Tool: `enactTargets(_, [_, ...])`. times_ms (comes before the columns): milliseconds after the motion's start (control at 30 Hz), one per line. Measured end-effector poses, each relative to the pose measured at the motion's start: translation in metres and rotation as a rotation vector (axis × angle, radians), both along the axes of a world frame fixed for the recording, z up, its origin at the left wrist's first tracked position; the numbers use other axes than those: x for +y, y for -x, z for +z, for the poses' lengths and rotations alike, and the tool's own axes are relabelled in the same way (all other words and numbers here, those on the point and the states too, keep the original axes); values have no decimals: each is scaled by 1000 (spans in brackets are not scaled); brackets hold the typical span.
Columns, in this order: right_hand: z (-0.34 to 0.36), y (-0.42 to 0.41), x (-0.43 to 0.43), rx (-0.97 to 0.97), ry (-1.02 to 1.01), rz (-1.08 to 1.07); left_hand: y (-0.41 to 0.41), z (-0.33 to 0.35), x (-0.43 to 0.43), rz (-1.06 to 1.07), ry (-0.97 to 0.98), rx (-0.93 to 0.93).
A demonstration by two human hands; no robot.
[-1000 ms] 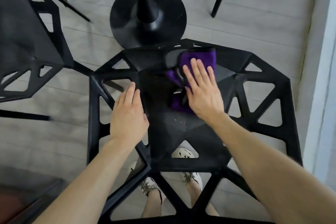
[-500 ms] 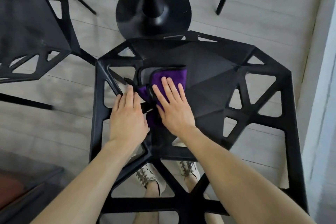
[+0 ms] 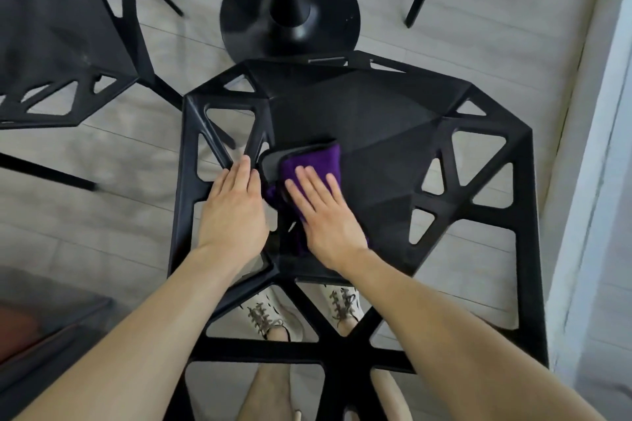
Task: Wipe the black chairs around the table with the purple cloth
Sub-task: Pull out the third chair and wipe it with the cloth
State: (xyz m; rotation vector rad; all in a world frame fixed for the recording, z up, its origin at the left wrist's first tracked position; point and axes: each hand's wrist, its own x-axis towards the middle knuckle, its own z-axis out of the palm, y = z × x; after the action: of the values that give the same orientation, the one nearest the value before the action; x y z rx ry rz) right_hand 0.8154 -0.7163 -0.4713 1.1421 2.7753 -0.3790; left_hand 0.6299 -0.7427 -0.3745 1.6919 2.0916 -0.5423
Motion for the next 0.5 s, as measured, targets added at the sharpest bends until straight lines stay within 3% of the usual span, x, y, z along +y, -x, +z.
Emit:
enactTargets(133, [3,-40,36,-43,-24,201,2,1,-2,-32,46,2])
enactTargets(333, [16,-117,84,-19,-19,-128,0,6,-14,-77,116,36])
enactTargets(400, [14,-91,56,11,2,-9,-3,9,-20,-94,154,37])
enactTargets(500, [10,-49,-10,33,193,348,-6,12,-23,-88,201,37])
